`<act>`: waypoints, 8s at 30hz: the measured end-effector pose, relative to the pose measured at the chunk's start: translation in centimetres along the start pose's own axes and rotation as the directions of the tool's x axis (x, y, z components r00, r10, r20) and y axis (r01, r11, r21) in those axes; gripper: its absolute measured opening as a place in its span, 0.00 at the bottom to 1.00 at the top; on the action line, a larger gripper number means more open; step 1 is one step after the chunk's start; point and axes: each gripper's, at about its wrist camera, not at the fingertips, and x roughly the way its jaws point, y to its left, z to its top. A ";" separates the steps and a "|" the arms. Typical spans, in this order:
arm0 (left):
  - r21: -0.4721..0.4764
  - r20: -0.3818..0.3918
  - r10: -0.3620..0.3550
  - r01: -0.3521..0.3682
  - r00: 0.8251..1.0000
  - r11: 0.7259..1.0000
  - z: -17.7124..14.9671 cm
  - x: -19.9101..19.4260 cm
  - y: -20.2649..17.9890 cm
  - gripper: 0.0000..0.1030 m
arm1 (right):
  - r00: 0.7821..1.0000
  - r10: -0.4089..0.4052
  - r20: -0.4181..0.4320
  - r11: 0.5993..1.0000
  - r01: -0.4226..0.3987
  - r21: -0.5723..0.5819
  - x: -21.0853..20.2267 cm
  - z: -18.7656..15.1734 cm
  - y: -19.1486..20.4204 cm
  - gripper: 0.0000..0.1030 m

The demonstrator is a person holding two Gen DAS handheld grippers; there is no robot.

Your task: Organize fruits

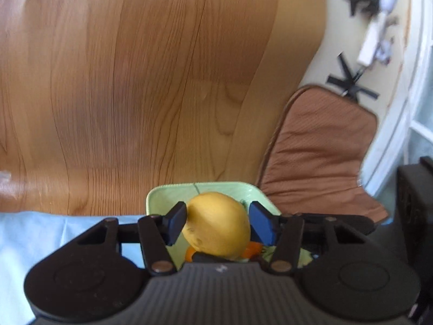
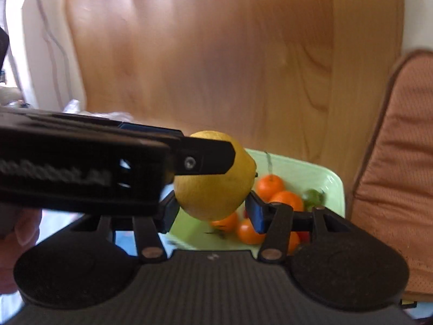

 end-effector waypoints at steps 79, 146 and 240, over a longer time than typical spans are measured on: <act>0.005 0.042 0.066 -0.066 0.997 0.998 -2.6 -1.0 -1.2 0.25 | 0.980 -0.055 0.191 0.993 0.032 0.117 -5.1 -4.9 -2.7 0.37; 0.004 -0.027 0.351 -0.351 0.936 0.936 -17.5 -13.3 -6.3 0.41 | 0.984 -0.115 0.136 0.947 0.068 0.313 -19.1 -16.6 5.1 0.41; 0.021 0.012 0.003 -0.003 1.000 1.000 -2.7 0.4 -0.8 0.30 | 0.971 -0.070 0.230 0.991 0.041 0.129 -5.5 -5.3 -2.9 0.28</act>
